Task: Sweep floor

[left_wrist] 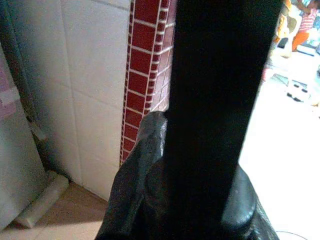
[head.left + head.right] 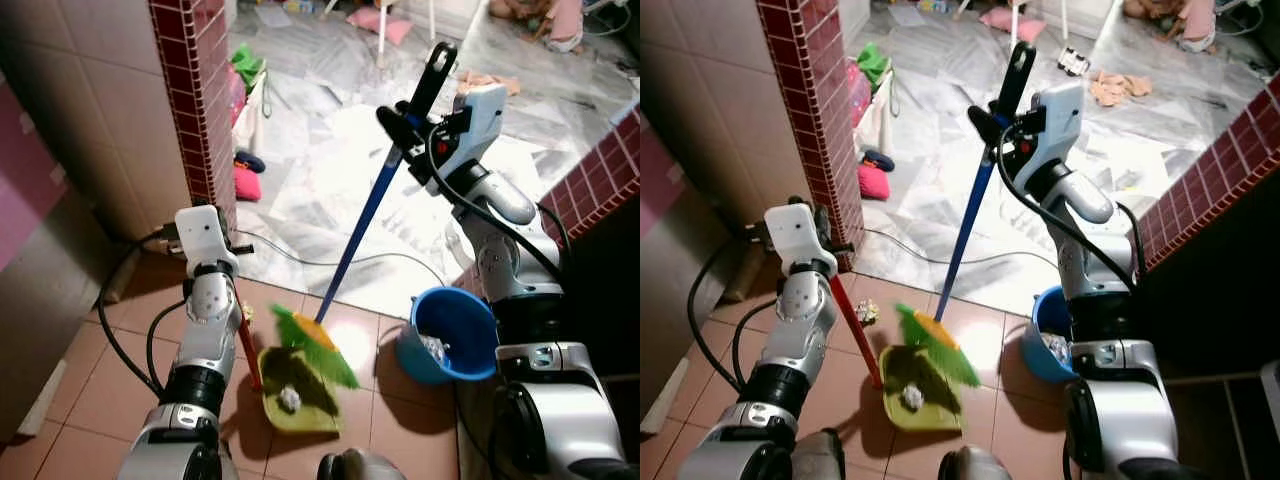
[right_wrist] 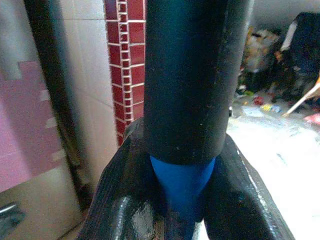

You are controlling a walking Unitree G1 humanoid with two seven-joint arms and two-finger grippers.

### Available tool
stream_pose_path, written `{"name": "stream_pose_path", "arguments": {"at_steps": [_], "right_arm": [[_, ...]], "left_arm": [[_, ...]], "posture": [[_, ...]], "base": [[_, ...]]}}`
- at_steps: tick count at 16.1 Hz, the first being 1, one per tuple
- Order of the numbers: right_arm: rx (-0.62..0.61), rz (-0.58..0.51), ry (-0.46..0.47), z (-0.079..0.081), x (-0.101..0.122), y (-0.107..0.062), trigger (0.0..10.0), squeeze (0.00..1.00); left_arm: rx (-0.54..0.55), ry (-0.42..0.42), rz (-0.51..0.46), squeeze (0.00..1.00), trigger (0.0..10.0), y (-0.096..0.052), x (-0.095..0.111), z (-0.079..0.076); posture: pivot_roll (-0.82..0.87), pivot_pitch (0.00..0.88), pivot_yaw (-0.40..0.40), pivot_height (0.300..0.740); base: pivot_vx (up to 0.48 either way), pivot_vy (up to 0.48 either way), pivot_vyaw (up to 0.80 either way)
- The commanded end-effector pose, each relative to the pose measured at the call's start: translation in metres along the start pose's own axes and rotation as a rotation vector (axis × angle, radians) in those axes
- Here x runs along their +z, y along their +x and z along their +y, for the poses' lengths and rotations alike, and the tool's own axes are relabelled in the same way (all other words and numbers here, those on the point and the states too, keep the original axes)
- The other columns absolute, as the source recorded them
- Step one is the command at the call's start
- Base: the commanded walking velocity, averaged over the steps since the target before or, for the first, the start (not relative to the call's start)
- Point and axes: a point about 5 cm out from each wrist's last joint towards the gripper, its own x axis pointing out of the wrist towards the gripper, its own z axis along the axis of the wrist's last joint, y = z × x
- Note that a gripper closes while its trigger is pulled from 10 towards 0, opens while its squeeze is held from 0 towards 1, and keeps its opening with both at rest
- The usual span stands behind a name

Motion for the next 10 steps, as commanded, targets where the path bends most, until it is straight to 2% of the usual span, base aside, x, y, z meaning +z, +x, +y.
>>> {"name": "stream_pose_path", "arguments": {"at_steps": [1,2,3,5,7,8,10], "right_arm": [[-0.021,-0.084,-0.126,-0.007,0.024,0.002,10.0,0.0],[-0.033,-0.08,-0.152,-0.009,0.022,0.001,10.0,0.0],[-0.067,-0.056,-0.216,-0.011,0.015,-0.002,10.0,0.0],[-0.118,0.003,-0.255,-0.012,-0.003,-0.008,10.0,0.0],[-0.183,0.05,-0.215,-0.012,-0.022,-0.016,10.0,0.0],[-0.268,0.138,-0.143,-0.009,-0.05,-0.027,10.0,0.0],[-0.288,0.159,-0.13,-0.004,-0.062,-0.032,10.0,0.0]], "left_arm": [[-0.038,-0.051,-0.032,0.0,10.0,0.003,0.008,-0.011],[-0.055,-0.064,-0.035,0.0,10.0,0.003,0.009,-0.011],[-0.066,-0.054,-0.051,0.0,10.0,0.003,0.012,-0.01],[-0.069,-0.055,-0.063,0.0,10.0,0.002,0.015,-0.008],[-0.062,-0.047,-0.08,0.0,10.0,0.002,0.019,-0.006],[-0.052,-0.013,-0.103,0.0,10.0,0.003,0.028,-0.006],[-0.055,0.004,-0.128,0.0,10.0,0.001,0.035,-0.006]], "posture": [[-0.12,0.083,-0.131,0.74],[-0.12,0.083,-0.131,0.74],[-0.12,0.084,-0.131,0.74],[-0.12,0.084,-0.131,0.74],[-0.09,0.088,-0.133,0.74],[-0.09,0.088,-0.133,0.74],[-0.03,0.112,-0.13,0.74]], "base": [[0.0,0.0,0.0],[0.0,0.0,0.0],[0.0,0.0,0.0],[0.0,0.0,0.0],[0.0,0.0,0.0],[0.0,0.0,0.0],[0.0,0.0,0.0]]}}
